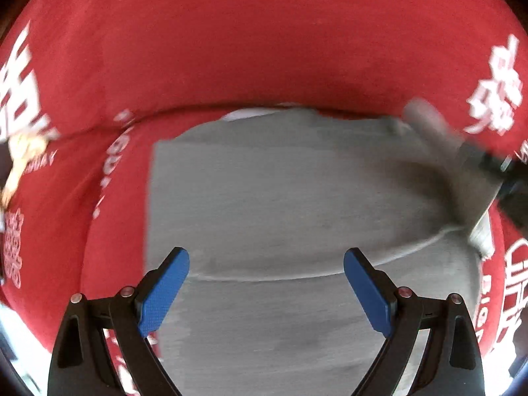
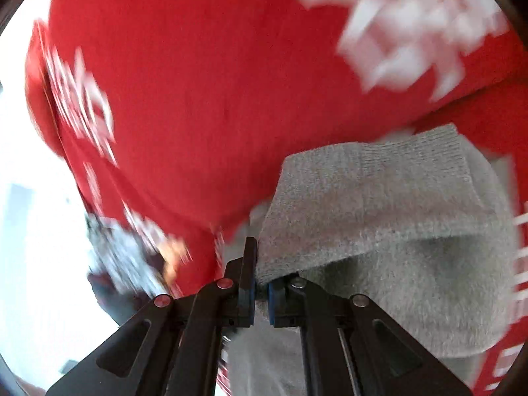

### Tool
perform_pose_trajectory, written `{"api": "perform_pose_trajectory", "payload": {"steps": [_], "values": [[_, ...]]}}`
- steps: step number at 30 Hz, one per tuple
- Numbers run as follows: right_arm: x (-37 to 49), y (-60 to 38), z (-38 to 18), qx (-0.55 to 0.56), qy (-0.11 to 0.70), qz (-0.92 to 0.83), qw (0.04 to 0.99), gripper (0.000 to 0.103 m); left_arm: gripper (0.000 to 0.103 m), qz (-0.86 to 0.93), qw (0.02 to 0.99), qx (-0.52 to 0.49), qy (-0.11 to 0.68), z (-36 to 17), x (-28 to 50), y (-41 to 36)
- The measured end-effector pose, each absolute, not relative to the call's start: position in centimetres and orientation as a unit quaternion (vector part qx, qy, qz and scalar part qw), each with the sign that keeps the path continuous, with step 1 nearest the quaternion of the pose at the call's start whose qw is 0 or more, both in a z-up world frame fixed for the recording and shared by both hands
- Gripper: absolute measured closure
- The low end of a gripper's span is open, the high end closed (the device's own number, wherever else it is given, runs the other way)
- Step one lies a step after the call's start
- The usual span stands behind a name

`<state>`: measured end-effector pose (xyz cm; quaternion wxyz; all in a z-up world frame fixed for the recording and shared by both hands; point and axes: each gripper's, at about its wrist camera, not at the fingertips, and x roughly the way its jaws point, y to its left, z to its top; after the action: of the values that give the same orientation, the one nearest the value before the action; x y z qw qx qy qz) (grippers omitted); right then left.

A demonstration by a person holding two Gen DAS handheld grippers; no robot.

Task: Fold small clothes
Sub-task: 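Fold the held sleeve across the sweatshirt body with the right tool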

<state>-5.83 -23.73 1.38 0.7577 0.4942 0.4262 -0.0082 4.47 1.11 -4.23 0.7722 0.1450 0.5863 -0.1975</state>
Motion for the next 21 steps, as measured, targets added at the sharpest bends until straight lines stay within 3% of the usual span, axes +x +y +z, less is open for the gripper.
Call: {"api": "perform_pose_trajectory", "payload": {"steps": [5, 7, 9, 11, 13, 14, 15, 16, 18, 21], "values": [[-3.1, -17.0, -5.2, 0.460, 0.555, -0.040, 0.692, 0.091, 0.008, -0.182, 0.765, 0.118, 0.607, -5.4, 5.4, 6.1], [-3.8, -16.6, -6.0, 0.474, 0.563, -0.058, 0.675, 0.083, 0.008, -0.189, 0.761, 0.110, 0.611, -5.8, 5.2, 7.3], [-5.2, -17.0, -5.2, 0.504, 0.534, -0.071, 0.675, 0.047, 0.008, -0.198, 0.758, 0.101, 0.613, -5.8, 5.1, 8.0], [-6.5, -18.2, -4.1, 0.525, 0.497, -0.103, 0.683, 0.040, 0.008, -0.204, 0.756, 0.093, 0.614, -5.8, 5.3, 8.8], [-6.8, -19.3, -3.7, 0.546, 0.473, -0.131, 0.679, 0.040, 0.008, -0.208, 0.755, 0.084, 0.616, -5.7, 5.4, 9.2], [-6.9, -20.0, -3.9, 0.564, 0.461, -0.152, 0.668, 0.051, 0.008, -0.210, 0.755, 0.079, 0.617, -5.6, 5.6, 9.6], [-6.7, -20.5, -4.0, 0.576, 0.452, -0.162, 0.661, 0.079, 0.008, -0.212, 0.755, 0.074, 0.616, -5.5, 5.7, 10.0], [-6.3, -20.8, -4.1, 0.582, 0.447, -0.168, 0.658, 0.091, 0.008, -0.212, 0.755, 0.072, 0.616, -5.3, 5.9, 10.2], [-4.1, -20.5, -3.0, 0.565, 0.443, -0.152, 0.679, 0.095, 0.008, -0.216, 0.755, 0.064, 0.616, -5.2, 6.0, 10.9], [0.9, -16.7, -0.7, 0.455, 0.487, -0.089, 0.740, 0.095, 0.008, -0.220, 0.752, 0.054, 0.619, -5.2, 6.2, 12.2]]}}
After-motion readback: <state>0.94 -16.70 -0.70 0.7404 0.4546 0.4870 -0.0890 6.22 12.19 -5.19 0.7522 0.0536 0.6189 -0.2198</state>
